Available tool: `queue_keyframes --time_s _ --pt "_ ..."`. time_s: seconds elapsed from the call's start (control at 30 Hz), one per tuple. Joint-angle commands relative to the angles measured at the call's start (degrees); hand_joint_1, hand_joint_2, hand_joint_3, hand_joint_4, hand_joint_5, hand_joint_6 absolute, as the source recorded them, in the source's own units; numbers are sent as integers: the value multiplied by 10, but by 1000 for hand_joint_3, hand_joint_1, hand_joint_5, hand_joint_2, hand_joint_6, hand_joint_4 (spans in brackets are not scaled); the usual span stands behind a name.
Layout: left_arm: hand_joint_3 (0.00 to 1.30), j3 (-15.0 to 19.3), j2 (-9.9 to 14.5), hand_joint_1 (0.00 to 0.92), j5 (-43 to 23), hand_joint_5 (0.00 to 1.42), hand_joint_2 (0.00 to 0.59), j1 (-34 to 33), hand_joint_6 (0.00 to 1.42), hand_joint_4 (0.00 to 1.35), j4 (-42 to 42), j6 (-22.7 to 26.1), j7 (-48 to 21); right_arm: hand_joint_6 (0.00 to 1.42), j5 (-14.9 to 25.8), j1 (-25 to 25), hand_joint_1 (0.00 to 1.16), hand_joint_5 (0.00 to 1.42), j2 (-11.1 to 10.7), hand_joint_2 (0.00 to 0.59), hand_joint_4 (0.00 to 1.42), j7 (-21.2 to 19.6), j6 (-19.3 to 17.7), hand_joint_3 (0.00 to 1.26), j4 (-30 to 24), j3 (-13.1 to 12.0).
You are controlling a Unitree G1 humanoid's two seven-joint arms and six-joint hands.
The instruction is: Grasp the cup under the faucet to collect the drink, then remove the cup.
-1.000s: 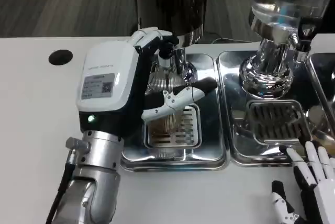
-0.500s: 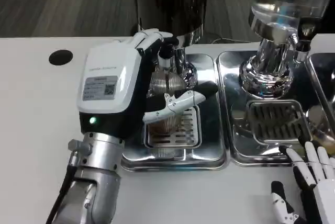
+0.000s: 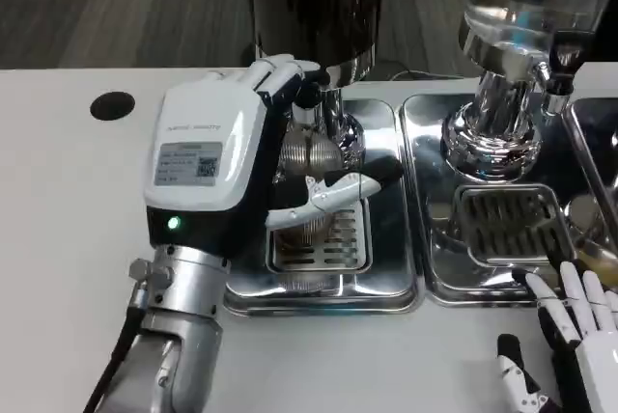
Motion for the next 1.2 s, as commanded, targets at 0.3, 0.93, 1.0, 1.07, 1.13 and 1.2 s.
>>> queue_keyframes --time_s 0.3,0.93,1.0,1.07,1.13,1.2 --pt "493 -6 8 0 6 492 52 21 412 335 16 3 -8 64 -1 0 52 0 0 434 0 -3 4 165 1 6" --pt "493 10 9 0 -22 492 53 12 411 330 33 -12 12 64 -12 14 35 0 -6 439 0 8 27 165 -32 9" --pt "493 13 9 0 -28 492 55 8 411 329 38 -13 12 64 -11 16 34 0 -6 439 0 9 29 165 -35 9" --pt "488 18 9 0 -30 492 57 6 411 305 39 -14 17 64 -10 19 33 0 -7 439 0 9 30 165 -38 8" --pt "455 24 8 0 -34 470 58 3 411 260 38 -15 20 64 -10 21 33 0 -7 439 0 10 31 165 -39 7" --pt "426 32 7 0 -39 452 53 0 411 224 37 -16 22 64 -8 23 32 0 -7 439 0 10 30 165 -40 7"
